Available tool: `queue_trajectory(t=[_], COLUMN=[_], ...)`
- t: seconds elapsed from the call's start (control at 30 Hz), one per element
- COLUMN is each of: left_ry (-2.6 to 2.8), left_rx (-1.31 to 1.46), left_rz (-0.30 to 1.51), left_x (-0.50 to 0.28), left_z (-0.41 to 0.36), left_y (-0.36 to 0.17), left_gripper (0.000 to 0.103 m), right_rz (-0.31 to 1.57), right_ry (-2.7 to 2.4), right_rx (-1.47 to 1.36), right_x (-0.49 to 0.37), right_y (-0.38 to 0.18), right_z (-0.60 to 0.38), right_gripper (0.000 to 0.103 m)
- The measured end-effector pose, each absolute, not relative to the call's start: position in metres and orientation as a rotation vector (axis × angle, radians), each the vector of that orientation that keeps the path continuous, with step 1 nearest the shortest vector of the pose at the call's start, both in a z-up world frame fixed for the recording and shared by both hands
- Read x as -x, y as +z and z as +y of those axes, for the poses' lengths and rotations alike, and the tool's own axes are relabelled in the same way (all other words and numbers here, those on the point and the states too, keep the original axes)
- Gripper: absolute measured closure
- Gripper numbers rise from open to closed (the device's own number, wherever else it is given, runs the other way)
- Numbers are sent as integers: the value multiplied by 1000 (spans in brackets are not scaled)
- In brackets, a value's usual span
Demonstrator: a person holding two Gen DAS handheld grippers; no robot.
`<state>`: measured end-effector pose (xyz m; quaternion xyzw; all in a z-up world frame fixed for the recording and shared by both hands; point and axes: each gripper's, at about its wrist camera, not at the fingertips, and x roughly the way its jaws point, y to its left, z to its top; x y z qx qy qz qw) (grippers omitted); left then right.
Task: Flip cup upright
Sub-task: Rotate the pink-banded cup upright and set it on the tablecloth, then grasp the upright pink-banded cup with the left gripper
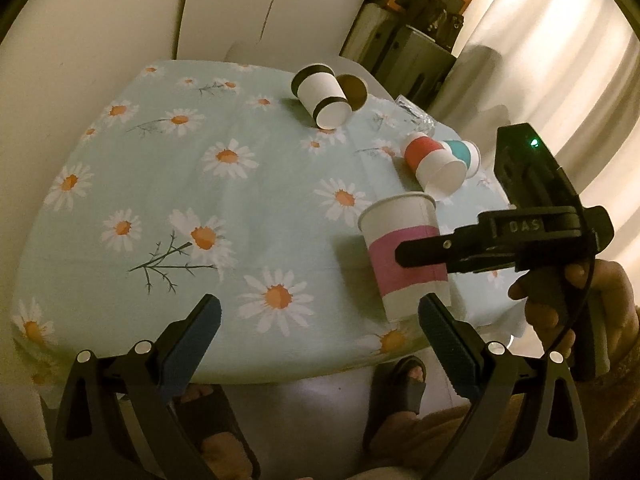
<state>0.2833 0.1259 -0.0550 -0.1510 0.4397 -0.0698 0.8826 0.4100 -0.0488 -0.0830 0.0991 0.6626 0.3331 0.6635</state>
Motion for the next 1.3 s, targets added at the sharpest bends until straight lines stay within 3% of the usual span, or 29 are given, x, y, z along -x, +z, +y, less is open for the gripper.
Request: queue_trajectory(t=[0.73, 1.03, 1.3], left_ry=[-149, -191, -125], left_rx=[259, 372, 288], left_rz=[893, 1134, 1271], left_x=[-281, -326, -358], left_z=[105, 77, 43], left_y=[-50, -50, -41], left_gripper=[7, 7, 7], right_rz=[1304, 1230, 1199], right_ry=[804, 805, 779], right_rx=[-334, -338, -401], right_x=[-388, -388, -388], right_y=[-30, -8, 0], right_z=[-126, -161, -200], right_gripper=[25, 25, 24])
